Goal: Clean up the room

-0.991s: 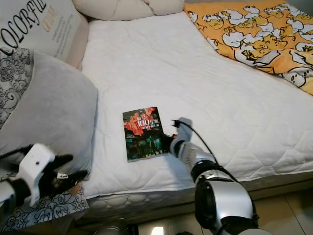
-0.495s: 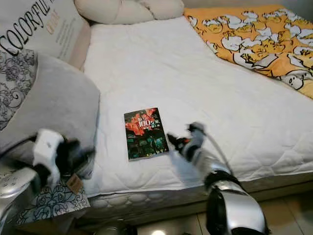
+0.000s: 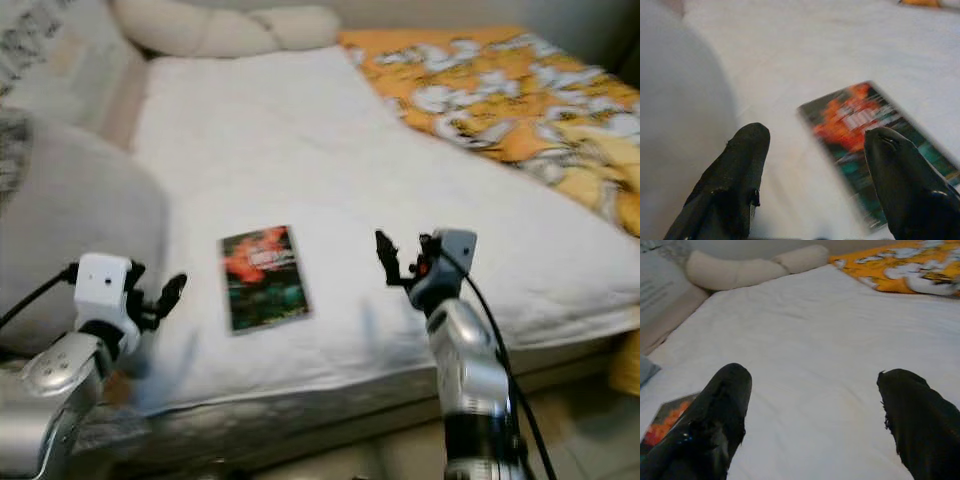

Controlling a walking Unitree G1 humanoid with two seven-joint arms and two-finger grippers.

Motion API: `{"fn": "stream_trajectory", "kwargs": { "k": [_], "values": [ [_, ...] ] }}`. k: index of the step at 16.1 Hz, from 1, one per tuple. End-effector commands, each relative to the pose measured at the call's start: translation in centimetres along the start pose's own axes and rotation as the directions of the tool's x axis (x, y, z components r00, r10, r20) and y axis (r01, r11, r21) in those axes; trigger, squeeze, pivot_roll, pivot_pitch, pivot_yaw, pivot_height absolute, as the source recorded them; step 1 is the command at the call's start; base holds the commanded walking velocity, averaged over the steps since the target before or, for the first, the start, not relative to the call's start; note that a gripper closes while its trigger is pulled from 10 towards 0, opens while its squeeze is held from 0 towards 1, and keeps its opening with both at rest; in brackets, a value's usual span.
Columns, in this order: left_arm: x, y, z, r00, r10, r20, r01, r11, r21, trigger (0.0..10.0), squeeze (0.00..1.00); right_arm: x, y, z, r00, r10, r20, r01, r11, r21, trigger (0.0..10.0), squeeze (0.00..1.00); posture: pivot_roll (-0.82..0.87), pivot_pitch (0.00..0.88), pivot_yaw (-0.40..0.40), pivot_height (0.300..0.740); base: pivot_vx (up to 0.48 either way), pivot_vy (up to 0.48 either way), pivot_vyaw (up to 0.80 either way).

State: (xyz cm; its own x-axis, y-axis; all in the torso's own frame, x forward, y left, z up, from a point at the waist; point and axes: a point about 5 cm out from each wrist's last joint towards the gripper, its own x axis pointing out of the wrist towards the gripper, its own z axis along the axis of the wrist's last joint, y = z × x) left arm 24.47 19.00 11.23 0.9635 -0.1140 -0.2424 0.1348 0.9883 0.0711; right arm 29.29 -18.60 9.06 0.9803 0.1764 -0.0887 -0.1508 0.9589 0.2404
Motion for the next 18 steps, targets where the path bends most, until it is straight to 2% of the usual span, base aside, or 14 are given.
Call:
{"fn": "stream_trajectory", "kwargs": {
  "k": [1, 2, 6, 8, 10, 12, 13, 15, 16, 18],
  "values": [
    [0.1, -0.2, -0.1, 1.000, 0.010, 0.005, -0.010, 1.000, -0.002, 10.0, 0.00, -0.5, -0.2, -0.2, 0.999, -0.030, -0.019, 0.030, 1.000, -0.005, 10.0, 1.00, 0.06, 0.000, -0.015, 0.740, 0.000, -0.480, 0.00],
    [0.3, 0.0, 0.1, 0.999, 0.040, 0.023, -0.039, 0.999, -0.026, 10.0, 0.00, -1.4, -0.4, -0.1, 0.995, -0.100, -0.008, 0.100, 0.995, 0.004, 10.0, 1.00, 0.05, 0.000, -0.009, 0.740, 0.000, -0.480, 0.00],
    [0.2, 0.1, 0.0, 0.998, 0.060, 0.023, -0.059, 0.998, -0.018, 10.0, 0.00, -2.1, 1.2, 0.0, 0.996, -0.086, -0.020, 0.085, 0.995, -0.050, 10.0, 1.00, 0.05, 0.000, -0.006, 0.740, 0.000, -0.480, 0.00],
    [0.5, 0.5, 0.1, 0.997, 0.068, 0.026, -0.068, 0.998, -0.015, 10.0, 0.00, -2.4, 1.0, 0.3, 0.993, -0.117, -0.017, 0.117, 0.993, -0.030, 10.0, 1.00, 0.03, 0.000, 0.017, 0.740, 0.000, -0.480, 0.76],
    [0.9, 0.2, 0.0, 0.998, 0.056, 0.023, -0.056, 0.998, -0.003, 10.0, 0.00, -2.5, 0.3, 0.5, 0.988, -0.151, -0.011, 0.151, 0.987, -0.054, 10.0, 1.00, 0.02, 0.000, 0.039, 0.740, 0.000, -0.480, 0.78],
    [1.4, 0.2, 0.3, 0.999, 0.044, 0.028, -0.044, 0.999, -0.001, 10.0, 0.00, -2.3, 0.5, 1.1, 0.990, -0.144, 0.002, 0.144, 0.989, -0.040, 10.0, 1.00, 0.00, 0.000, 0.046, 0.740, 0.000, -0.480, 0.77],
    [1.6, 0.2, 0.3, 0.999, 0.032, 0.029, -0.032, 0.999, -0.009, 10.0, 0.00, -1.9, 0.6, 1.1, 0.989, -0.146, 0.001, 0.146, 0.987, -0.067, 10.0, 1.00, 0.01, 0.000, 0.042, 0.740, 0.000, -0.480, 0.61],
    [2.5, 0.4, 0.6, 0.998, 0.052, 0.038, -0.052, 0.999, 0.005, 10.0, 0.00, -0.8, 1.4, 1.7, 0.993, -0.114, 0.014, 0.114, 0.990, -0.078, 10.0, 1.00, 0.01, 0.000, 0.040, 0.740, 0.000, -0.480, 0.73],
    [2.8, 0.4, 0.5, 0.999, 0.042, 0.025, -0.042, 0.999, 0.015, 10.0, 0.00, -0.5, 2.5, 1.5, 0.997, -0.071, 0.003, 0.071, 0.993, -0.094, 10.0, 1.00, 0.02, 0.000, 0.038, 0.740, 0.000, -0.480, 0.73],
    [2.9, 0.5, -0.2, 0.999, 0.045, 0.002, -0.045, 0.998, 0.034, 10.0, 0.00, -0.4, 3.0, 0.9, 0.998, -0.063, -0.013, 0.062, 0.993, -0.098, 10.0, 1.00, 0.02, 0.000, 0.041, 0.740, 0.000, -0.480, 0.73]
  ]
}}
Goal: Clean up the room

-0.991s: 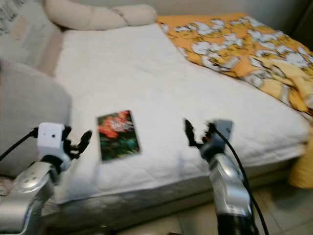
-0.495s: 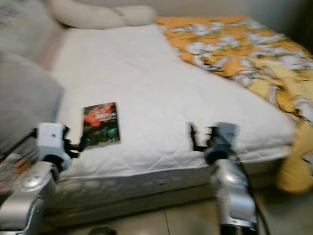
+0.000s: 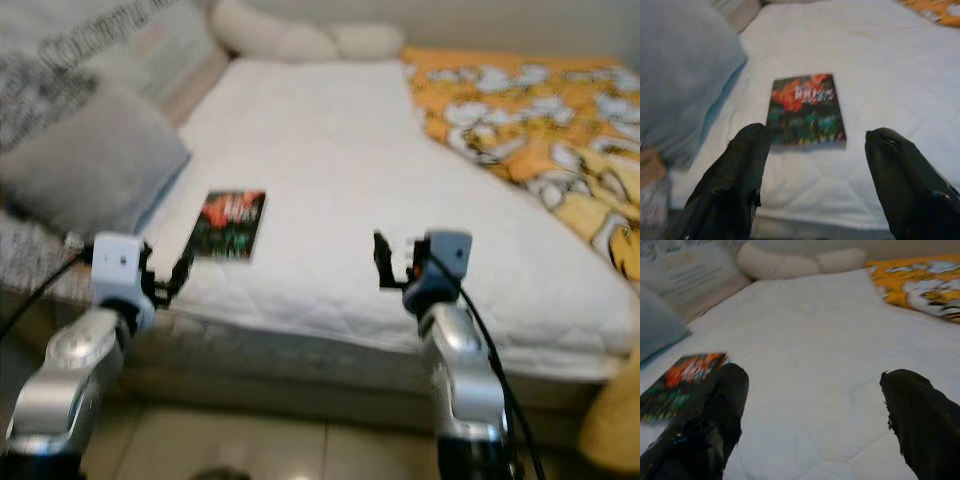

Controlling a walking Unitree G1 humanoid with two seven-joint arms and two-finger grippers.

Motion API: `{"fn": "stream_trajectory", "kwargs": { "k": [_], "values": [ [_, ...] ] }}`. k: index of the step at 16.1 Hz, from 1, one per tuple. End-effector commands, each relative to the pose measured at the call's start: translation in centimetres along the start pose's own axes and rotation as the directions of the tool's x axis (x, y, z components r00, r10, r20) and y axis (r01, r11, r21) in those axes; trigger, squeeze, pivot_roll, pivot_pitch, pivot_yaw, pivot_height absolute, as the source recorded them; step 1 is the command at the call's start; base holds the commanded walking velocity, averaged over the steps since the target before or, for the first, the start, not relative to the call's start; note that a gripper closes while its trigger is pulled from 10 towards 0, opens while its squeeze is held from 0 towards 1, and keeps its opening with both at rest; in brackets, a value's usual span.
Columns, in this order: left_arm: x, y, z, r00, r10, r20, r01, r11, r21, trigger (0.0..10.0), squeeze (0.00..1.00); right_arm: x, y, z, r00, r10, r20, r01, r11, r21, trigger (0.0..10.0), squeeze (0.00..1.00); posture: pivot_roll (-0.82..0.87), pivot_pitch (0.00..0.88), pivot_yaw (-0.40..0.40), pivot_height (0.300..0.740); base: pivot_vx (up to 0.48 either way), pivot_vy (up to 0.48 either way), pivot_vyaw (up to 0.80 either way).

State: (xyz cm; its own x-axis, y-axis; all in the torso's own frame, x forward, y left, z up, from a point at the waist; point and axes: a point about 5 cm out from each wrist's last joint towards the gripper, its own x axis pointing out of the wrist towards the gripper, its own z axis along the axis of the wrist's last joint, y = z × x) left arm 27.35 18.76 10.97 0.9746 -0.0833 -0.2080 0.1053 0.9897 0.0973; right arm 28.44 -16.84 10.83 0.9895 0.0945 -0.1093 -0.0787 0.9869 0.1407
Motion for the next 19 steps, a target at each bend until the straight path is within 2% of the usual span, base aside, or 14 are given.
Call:
{"fn": "stream_trajectory", "kwargs": {
  "k": [1, 4, 8, 16, 19],
  "values": [
    [0.1, 0.4, -0.8, 0.999, 0.015, -0.035, -0.015, 1.000, 0.018, 10.0, 0.00, 0.2, 1.0, -0.4, 0.999, 0.030, -0.014, -0.030, 1.000, -0.007, 10.0, 1.00, 0.02, 0.000, 0.041, 0.740, 0.000, -0.480, 0.73],
    [0.1, 0.4, -0.7, 1.000, 0.011, -0.025, -0.010, 1.000, 0.013, 10.0, 0.00, 0.2, 1.1, -0.4, 0.999, 0.031, -0.011, -0.031, 1.000, -0.004, 10.0, 1.00, 0.02, 0.000, 0.045, 0.740, 0.000, -0.480, 0.73],
    [0.1, -0.1, -0.6, 1.000, -0.003, -0.013, 0.003, 1.000, 0.002, 10.0, 0.00, 0.0, 0.3, -0.8, 1.000, -0.005, -0.029, 0.006, 1.000, 0.018, 10.0, 1.00, 0.01, 0.000, 0.043, 0.740, 0.000, -0.480, 0.73],
    [0.1, -0.4, -0.8, 1.000, -0.006, -0.014, 0.006, 1.000, 0.005, 10.0, 0.00, -0.3, 0.5, -1.6, 0.997, -0.011, -0.072, 0.015, 0.998, 0.064, 10.0, 1.00, 0.01, 0.000, 0.040, 0.740, 0.000, -0.480, 0.00],
    [0.0, -0.3, -0.8, 1.000, -0.004, -0.015, 0.004, 1.000, 0.003, 10.0, 0.00, -0.4, 0.4, -1.6, 0.997, -0.015, -0.076, 0.020, 0.997, 0.073, 10.0, 1.00, 0.01, 0.000, 0.040, 0.740, 0.000, -0.480, -0.79]
  ]
}}
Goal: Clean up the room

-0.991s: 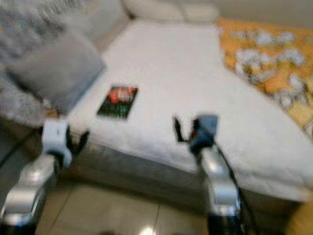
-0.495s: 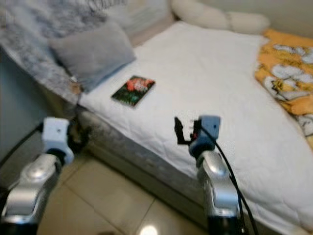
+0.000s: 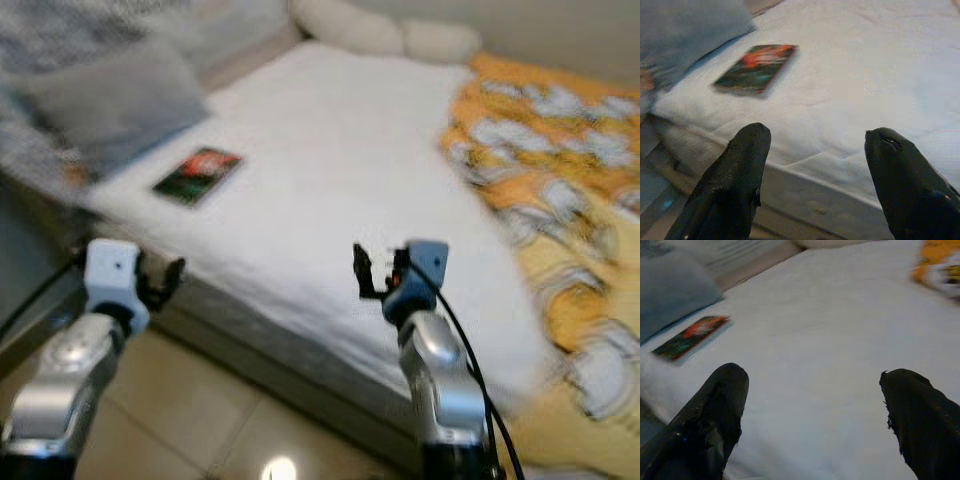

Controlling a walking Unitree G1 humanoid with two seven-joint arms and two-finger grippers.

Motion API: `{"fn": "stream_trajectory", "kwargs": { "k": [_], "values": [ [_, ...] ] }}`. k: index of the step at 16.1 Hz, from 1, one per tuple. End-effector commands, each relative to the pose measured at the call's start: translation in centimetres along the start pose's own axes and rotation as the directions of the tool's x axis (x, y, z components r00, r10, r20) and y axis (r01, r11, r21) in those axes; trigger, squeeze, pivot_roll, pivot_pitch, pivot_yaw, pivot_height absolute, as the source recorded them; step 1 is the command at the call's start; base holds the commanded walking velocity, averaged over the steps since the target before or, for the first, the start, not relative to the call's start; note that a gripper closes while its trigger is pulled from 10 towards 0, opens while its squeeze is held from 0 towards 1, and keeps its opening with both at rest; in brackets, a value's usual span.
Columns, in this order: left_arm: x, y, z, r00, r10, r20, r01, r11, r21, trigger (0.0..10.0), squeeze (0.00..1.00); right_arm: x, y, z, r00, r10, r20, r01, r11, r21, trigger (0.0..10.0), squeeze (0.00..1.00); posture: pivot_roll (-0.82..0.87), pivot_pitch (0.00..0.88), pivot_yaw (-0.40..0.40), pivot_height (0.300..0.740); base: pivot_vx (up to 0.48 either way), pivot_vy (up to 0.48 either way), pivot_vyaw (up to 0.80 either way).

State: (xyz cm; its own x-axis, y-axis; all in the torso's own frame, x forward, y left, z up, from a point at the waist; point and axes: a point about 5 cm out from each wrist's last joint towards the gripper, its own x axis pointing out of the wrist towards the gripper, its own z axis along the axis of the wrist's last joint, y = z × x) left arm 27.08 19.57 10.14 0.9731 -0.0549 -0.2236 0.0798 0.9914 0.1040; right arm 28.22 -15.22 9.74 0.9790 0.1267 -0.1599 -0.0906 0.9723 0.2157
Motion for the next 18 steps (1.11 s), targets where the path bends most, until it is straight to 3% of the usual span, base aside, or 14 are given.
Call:
{"fn": "stream_trajectory", "kwargs": {
  "k": [1, 7, 10, 11, 12, 18],
  "values": [
    [0.16, -1.05, 0.11, 0.999, -0.032, 0.003, 0.032, 0.999, 0.002, 10.0, 0.00, -0.43, -1.07, -0.26, 0.999, -0.043, -0.018, 0.043, 0.999, 0.001, 10.0, 1.00, 0.01, 0.000, 0.040, 0.740, 0.000, -0.480, -0.80],
    [0.36, -1.26, 0.29, 0.999, -0.046, 0.013, 0.046, 0.999, -0.006, 10.0, 0.00, -0.14, -0.50, -0.11, 0.999, -0.043, -0.015, 0.043, 0.999, 0.019, 10.0, 1.00, 0.00, 0.000, 0.042, 0.740, 0.000, -0.473, -0.79],
    [0.42, -1.05, 0.24, 0.999, -0.038, 0.001, 0.038, 0.999, -0.034, 10.0, 0.00, -0.11, -0.57, -0.02, 0.999, -0.051, -0.012, 0.051, 0.999, 0.019, 10.0, 1.00, 0.00, 0.000, 0.045, 0.740, 0.000, 0.472, -0.70],
    [0.43, -0.97, 0.20, 0.999, -0.035, -0.001, 0.035, 0.999, -0.033, 10.0, 0.00, -0.12, -0.59, -0.04, 0.999, -0.053, -0.012, 0.053, 0.998, 0.016, 10.0, 0.89, 0.00, 0.000, 0.045, 0.740, 0.000, 0.480, 0.00],
    [0.44, -0.90, 0.17, 0.999, -0.033, -0.002, 0.033, 0.999, -0.033, 10.0, 0.00, -0.14, -0.61, -0.11, 0.998, -0.054, -0.014, 0.054, 0.998, 0.012, 10.0, 0.00, 0.00, 0.000, 0.045, 0.740, 0.000, 0.480, 0.00],
    [0.51, -0.87, 0.24, 1.000, -0.030, -0.003, 0.030, 0.999, -0.033, 10.0, 0.00, -0.07, -0.60, -0.33, 0.998, -0.054, -0.032, 0.054, 0.999, -0.004, 10.0, 0.00, 0.00, 0.000, 0.045, 0.740, 0.000, 0.480, 0.00]
  ]
}}
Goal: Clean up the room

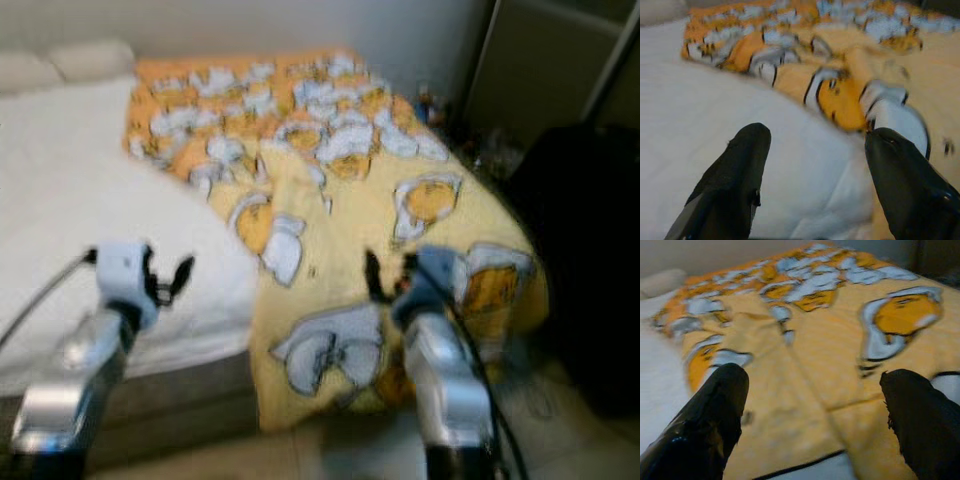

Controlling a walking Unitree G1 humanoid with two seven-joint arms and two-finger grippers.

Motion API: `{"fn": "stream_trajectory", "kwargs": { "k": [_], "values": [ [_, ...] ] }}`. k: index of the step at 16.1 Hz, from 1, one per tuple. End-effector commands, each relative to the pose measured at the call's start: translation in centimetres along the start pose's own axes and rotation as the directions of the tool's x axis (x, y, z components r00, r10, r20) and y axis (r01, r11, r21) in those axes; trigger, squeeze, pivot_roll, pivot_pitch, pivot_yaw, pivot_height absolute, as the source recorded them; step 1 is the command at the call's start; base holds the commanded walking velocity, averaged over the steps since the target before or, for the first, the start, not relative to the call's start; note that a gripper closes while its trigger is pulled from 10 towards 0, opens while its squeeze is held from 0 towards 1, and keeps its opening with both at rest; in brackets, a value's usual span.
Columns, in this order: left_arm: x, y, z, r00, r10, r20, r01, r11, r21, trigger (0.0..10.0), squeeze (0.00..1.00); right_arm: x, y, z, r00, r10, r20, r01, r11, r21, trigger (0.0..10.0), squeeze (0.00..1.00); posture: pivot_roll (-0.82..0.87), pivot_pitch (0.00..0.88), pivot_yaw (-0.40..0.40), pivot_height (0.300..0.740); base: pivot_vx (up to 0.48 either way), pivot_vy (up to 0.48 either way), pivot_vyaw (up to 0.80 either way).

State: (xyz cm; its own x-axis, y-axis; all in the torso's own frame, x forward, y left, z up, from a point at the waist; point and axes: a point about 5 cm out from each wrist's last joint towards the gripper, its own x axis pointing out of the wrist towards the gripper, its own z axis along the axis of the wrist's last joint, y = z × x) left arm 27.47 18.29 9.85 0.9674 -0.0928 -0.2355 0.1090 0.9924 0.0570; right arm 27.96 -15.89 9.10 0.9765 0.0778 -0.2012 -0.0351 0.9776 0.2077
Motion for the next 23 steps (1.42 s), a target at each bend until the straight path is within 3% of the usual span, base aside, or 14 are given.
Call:
{"fn": "stream_trajectory", "kwargs": {
  "k": [1, 11, 23],
  "values": [
    [-0.01, 0.40, 0.32, 1.000, 0.009, 0.006, -0.009, 1.000, 0.007, 10.0, 0.00, 0.16, 0.20, 0.20, 1.000, 0.003, -0.002, -0.003, 1.000, -0.006, 10.0, 0.00, 0.00, 0.000, 0.045, 0.740, 0.000, 0.480, 0.00],
    [0.14, 0.33, 0.78, 0.999, 0.005, 0.042, -0.005, 1.000, -0.001, 10.0, 0.00, 0.28, 0.25, 0.23, 1.000, 0.013, -0.007, -0.013, 1.000, -0.016, 10.0, 0.00, 0.00, 0.000, 0.044, 0.740, 0.000, 0.048, 0.00],
    [0.23, 0.26, 0.67, 0.999, 0.017, 0.038, -0.015, 0.999, -0.035, 10.0, 0.00, 0.38, 0.43, 0.41, 0.999, 0.028, -0.016, -0.029, 0.997, -0.065, 10.0, 0.00, 0.00, 0.000, 0.039, 0.740, 0.275, 0.000, 0.10]
  ]
}}
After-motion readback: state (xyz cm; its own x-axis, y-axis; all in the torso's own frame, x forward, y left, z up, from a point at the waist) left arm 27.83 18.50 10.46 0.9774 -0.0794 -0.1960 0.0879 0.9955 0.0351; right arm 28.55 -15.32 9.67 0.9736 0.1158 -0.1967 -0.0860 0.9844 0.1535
